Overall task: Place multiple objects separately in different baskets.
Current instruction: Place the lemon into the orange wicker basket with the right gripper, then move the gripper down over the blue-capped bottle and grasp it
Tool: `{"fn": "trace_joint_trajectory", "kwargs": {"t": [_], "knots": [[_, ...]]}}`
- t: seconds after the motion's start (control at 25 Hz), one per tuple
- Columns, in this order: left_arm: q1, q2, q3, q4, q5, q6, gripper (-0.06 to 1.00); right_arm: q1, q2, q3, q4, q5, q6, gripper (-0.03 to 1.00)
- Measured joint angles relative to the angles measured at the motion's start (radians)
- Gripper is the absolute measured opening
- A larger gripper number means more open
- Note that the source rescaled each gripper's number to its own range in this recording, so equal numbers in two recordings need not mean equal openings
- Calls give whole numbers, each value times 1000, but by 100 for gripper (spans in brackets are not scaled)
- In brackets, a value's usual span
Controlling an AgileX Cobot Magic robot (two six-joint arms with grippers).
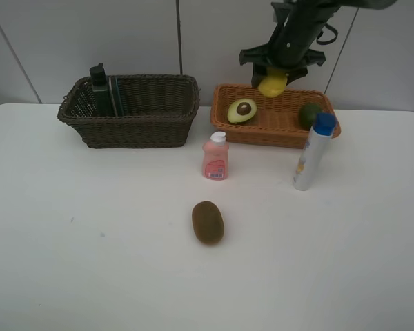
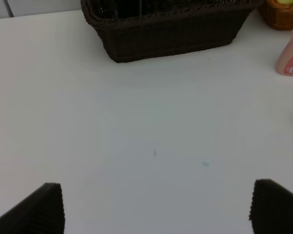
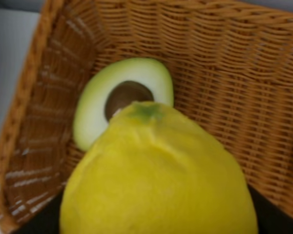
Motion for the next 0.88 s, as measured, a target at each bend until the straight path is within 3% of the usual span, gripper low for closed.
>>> {"fn": "trace_joint_trajectory", "kwargs": {"t": [0.08, 0.16, 0.24, 0.36, 0.6, 0.88], "knots": [[0, 0, 0, 0, 0, 0, 100, 0, 74, -61, -25, 34, -2, 53], [0, 0, 0, 0, 0, 0, 100, 0, 113, -88, -52, 50, -3, 83], [0, 0, 0, 0, 0, 0, 100, 0, 128, -89, -62, 64, -3, 94], [0, 0, 0, 0, 0, 0, 100, 0, 122, -92, -63, 96, -3, 99], [0, 0, 0, 0, 0, 0, 100, -3, 19, -93, -60, 236, -3, 100], [0, 0, 0, 0, 0, 0, 100, -23, -234, -26, -31, 241, 18, 100]]}}
